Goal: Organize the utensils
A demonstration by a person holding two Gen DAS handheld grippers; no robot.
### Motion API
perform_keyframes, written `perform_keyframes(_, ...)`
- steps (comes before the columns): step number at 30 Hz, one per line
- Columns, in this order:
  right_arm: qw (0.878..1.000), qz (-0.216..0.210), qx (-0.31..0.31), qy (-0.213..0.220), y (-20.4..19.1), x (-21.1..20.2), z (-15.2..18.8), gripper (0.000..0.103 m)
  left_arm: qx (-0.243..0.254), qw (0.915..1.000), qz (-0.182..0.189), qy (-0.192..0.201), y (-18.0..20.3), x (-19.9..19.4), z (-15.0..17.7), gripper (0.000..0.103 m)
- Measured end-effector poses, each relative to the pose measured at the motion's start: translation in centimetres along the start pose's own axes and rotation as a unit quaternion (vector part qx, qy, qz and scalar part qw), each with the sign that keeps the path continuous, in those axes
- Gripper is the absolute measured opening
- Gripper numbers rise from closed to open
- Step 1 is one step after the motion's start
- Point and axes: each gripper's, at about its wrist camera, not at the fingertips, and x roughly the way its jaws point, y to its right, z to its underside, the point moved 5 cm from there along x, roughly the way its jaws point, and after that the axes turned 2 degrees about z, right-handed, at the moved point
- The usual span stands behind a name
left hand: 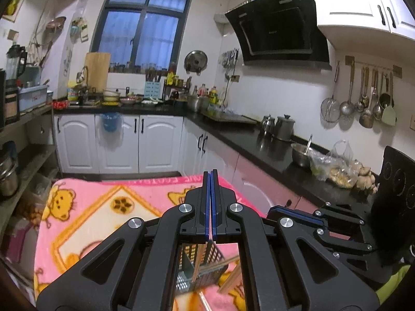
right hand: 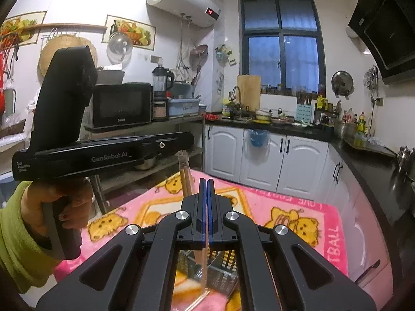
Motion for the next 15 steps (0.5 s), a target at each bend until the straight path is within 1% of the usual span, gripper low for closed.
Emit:
perform_keyframes(4, 1.0, 0.002, -0.001, 0.011, 0.4, 0.1, -1.5, 0.001, 0.004, 0.9999, 0.001, 0.011, 0.3, 0.2, -1.3, 0.0)
perform_keyframes(7, 1.0, 0.008, -0.003, 0.021, 0.8, 0.1, -2.8, 0.001, 0.009, 0.9998, -0.004, 0.015, 0.5, 0.5, -1.6, 0.0)
perform_keyframes(12, 0.999, 0.022, -0.008, 0.032, 1.8, 0.6, -4.4, 0.001, 0.01, 0.9998, -0.009, 0.012, 0.3, 1.4, -1.7, 0.0)
perform_keyframes(15, 0.999, 0.028, -0.007, 0.034, 2.4, 1.2, -4.7, 0.001, 0.017, 0.9995, -0.022, 0.013, 0.0, 2.0, -1.4, 0.0)
